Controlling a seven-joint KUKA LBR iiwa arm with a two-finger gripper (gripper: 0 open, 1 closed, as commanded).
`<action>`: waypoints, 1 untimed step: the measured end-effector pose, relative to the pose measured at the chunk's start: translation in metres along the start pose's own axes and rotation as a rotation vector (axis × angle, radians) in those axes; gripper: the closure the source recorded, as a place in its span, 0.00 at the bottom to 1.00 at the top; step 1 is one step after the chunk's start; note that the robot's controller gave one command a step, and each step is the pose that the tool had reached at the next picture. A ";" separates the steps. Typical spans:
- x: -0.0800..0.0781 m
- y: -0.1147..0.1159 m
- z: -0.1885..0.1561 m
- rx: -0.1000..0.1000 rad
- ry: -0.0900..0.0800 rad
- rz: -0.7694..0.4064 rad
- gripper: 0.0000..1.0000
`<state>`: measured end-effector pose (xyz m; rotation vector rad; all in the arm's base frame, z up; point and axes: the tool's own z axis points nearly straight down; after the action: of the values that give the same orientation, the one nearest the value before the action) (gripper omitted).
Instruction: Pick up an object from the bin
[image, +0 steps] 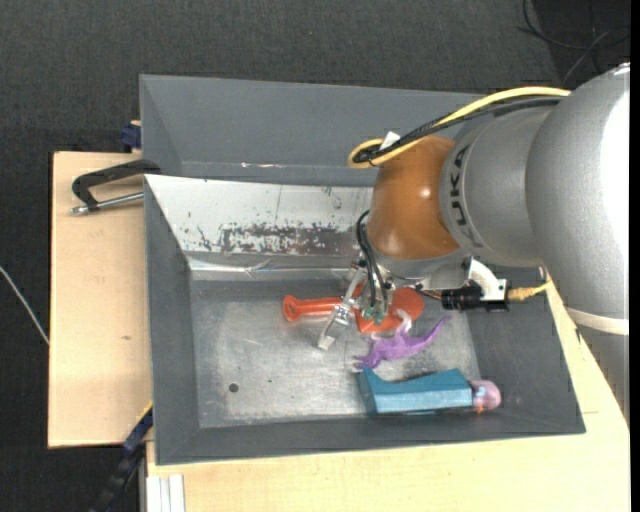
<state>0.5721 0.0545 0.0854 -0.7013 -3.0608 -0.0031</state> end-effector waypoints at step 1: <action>-0.023 -0.021 0.009 -0.001 -0.006 -0.321 0.00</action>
Offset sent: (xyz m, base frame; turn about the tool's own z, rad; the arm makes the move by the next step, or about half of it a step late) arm 0.0041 -0.0303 -0.0154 0.0459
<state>0.5833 0.0257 0.0768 -0.2042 -3.1400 -0.0028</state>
